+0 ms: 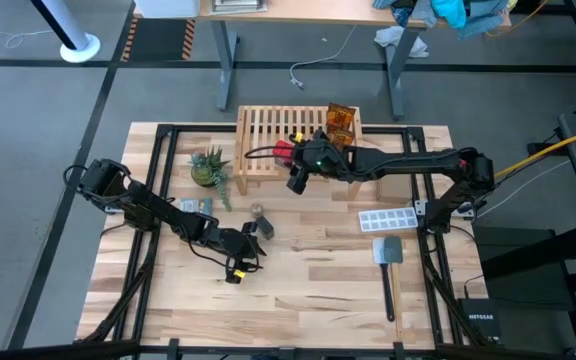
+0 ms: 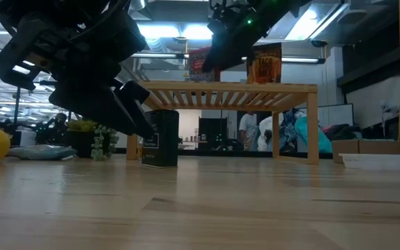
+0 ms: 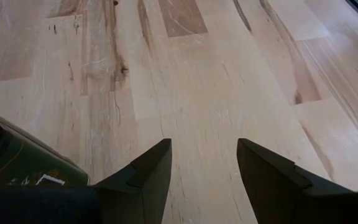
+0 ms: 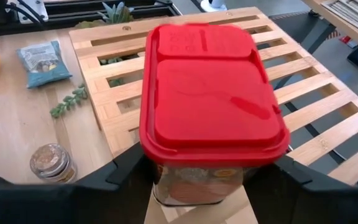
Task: Shelf spices
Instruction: Put the red seasoning can on the shelf
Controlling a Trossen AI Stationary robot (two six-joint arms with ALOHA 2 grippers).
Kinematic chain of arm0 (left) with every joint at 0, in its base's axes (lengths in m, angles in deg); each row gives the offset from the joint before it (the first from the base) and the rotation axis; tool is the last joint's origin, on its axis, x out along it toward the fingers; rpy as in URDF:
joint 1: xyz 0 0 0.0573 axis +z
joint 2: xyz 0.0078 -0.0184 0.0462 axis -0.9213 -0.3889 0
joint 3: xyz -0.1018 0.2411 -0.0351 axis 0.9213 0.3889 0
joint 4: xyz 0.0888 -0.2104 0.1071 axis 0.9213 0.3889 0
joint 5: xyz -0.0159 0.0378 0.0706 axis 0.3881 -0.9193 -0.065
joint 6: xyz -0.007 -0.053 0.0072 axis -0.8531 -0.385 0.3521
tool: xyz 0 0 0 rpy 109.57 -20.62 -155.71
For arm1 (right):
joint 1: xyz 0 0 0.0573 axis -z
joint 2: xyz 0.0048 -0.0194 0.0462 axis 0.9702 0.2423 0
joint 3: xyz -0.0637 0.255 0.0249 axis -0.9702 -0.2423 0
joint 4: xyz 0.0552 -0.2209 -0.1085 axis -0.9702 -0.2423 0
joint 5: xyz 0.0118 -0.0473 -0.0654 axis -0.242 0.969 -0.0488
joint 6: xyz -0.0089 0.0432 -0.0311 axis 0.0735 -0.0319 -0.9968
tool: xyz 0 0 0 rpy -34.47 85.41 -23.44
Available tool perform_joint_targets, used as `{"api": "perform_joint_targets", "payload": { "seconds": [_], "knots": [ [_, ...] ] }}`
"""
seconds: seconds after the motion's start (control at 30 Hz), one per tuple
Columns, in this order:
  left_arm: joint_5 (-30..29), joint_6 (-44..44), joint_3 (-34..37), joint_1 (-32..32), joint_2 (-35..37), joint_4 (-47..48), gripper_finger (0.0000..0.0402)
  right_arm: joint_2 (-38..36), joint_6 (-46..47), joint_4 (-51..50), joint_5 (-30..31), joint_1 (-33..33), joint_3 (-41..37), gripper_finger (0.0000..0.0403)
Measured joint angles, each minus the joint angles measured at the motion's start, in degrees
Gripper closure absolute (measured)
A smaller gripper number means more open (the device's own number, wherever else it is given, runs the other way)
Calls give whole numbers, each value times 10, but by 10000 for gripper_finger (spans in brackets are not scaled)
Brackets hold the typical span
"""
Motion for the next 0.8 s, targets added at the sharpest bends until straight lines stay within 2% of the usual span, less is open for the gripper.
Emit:
{"api": "perform_joint_targets", "payload": {
  "seconds": [0.8],
  "knots": [
    [0,0,0,0,0,0,226,6,17,-1,-11,0,0,182]
  ]
}}
